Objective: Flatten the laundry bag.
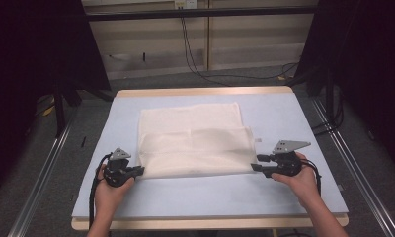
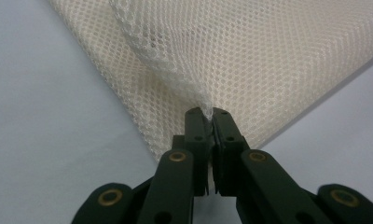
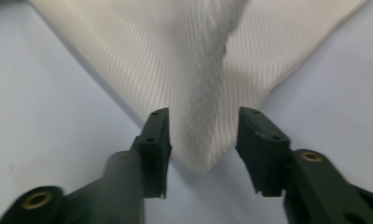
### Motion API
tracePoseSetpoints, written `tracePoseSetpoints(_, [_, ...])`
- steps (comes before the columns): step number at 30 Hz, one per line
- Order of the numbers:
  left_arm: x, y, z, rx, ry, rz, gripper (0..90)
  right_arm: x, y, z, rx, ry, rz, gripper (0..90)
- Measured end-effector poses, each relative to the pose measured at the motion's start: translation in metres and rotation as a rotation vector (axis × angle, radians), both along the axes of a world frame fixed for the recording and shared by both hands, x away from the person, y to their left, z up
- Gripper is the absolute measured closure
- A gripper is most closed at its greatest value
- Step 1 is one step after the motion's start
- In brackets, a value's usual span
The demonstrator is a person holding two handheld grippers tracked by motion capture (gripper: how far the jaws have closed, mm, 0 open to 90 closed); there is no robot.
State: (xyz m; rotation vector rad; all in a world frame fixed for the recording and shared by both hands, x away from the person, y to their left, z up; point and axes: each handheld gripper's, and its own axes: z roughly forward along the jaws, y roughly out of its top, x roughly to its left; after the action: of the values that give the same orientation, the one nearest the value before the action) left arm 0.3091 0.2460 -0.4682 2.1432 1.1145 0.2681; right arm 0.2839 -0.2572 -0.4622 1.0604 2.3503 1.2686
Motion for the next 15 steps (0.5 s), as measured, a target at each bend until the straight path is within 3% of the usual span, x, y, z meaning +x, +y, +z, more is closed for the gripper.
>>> tracePoseSetpoints(3, [0.0,-0.001,0.0,0.016,-0.006,-0.006,86.5,0.006,0.005,0.004,0.041,-0.001,0.007,48.5])
tracePoseSetpoints(8, [0.0,-0.001,0.0,0.013,-0.001,-0.01,86.7,0.026,0.017,0.014,0.092,-0.022,-0.039,49.1])
tracePoseSetpoints(9, [0.0,0.0,0.0,0.017,0.0,-0.014,86.7,0.029,0.018,0.014,0.102,-0.024,-0.043,52.1])
tracePoseSetpoints(10, [0.0,0.0,0.0,0.016,0.0,-0.012,86.7,0.032,0.019,0.015,0.122,-0.018,-0.045,61.6])
tracePoseSetpoints(13, [0.0,0.0,-0.001,0.009,-0.005,-0.009,86.7,0.034,0.017,0.017,0.143,-0.003,-0.022,78.6])
tracePoseSetpoints(15, [0.0,0.0,-0.001,-0.007,-0.003,0.001,86.6,0.03,0.014,0.019,0.135,-0.009,-0.001,81.1])
